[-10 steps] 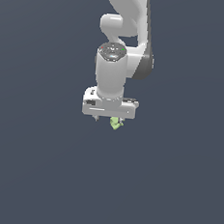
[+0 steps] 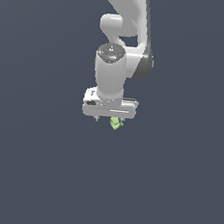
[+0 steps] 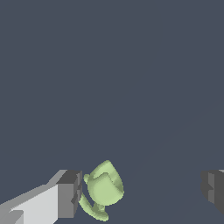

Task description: Pick up the object and move it to a goal position.

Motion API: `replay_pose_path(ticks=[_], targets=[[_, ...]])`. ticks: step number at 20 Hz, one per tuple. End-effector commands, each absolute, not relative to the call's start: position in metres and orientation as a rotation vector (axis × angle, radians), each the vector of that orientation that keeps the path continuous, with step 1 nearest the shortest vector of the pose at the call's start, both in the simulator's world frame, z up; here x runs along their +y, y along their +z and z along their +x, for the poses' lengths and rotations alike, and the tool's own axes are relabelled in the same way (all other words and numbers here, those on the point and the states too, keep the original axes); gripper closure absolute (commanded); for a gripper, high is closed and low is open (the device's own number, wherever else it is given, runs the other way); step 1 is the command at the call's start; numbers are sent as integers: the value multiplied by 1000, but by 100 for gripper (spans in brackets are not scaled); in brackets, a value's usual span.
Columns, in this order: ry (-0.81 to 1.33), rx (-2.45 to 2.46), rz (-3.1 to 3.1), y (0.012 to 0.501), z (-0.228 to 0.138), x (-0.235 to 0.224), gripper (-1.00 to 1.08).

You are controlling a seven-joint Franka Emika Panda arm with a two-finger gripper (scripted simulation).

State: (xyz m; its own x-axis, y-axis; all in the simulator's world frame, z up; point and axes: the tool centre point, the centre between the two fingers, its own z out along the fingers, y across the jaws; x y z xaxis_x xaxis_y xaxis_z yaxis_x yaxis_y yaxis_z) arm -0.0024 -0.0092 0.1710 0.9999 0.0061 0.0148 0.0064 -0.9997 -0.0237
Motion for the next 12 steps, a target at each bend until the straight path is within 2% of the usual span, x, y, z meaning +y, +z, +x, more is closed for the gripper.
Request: replay_pose_path(ticks=[1, 12], targets=[[-18, -12, -3112, 170, -3, -9, -92], [-17, -111, -3116, 160, -12, -5, -92]])
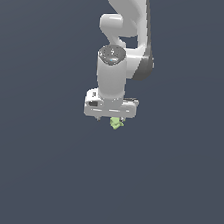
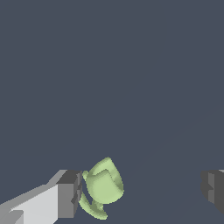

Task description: Pick up the object and move it to a goal position.

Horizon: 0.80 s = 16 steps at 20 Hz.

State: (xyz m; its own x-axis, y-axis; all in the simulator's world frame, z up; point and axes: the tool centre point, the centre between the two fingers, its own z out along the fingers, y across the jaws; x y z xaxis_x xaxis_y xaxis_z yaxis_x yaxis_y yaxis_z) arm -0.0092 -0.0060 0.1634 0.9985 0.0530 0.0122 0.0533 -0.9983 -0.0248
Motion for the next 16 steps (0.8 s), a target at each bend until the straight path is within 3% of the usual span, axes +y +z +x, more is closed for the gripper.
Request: replay_pose_path(ticks=[1, 16], targets=[[-16, -135, -3116, 158, -14, -4, -92], [-4, -728, -3054, 105, -72, 21, -92]])
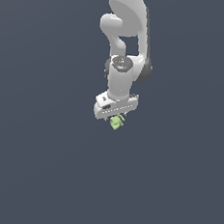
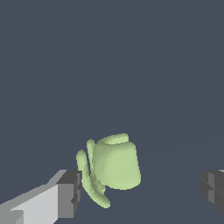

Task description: Pick up the object and move it to a goal position.

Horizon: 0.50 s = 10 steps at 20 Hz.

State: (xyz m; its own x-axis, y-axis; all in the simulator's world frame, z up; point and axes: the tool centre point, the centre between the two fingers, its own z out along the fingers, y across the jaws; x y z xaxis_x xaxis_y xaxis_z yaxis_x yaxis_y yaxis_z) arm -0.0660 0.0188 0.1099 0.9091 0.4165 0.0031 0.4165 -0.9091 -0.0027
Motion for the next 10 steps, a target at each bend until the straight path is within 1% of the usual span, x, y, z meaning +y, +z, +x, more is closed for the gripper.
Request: replay_pose_path(ticks=[1, 10], targets=[[-3, -760, -3047, 103, -75, 23, -92], [0, -921, -3004, 91, -93, 30, -92]])
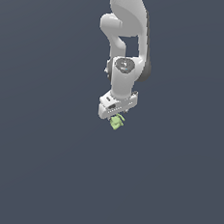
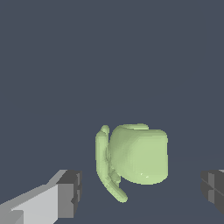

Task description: Pick up the object and move it to a goal position.

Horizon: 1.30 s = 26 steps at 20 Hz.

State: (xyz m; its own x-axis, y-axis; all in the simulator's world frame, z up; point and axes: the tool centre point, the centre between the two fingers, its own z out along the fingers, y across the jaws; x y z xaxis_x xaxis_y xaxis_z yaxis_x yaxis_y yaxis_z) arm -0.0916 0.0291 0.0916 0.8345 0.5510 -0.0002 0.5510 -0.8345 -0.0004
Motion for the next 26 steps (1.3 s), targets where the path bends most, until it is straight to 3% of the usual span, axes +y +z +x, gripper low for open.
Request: replay_pose_path(ticks=[1, 22, 23, 26], targets=[[0, -925, -3002, 90, -94, 30, -92], [0, -926, -3002, 40, -95, 30, -92], [0, -926, -3002, 40, -95, 30, 108], [0, -926, -3002, 40, -95, 30, 108]])
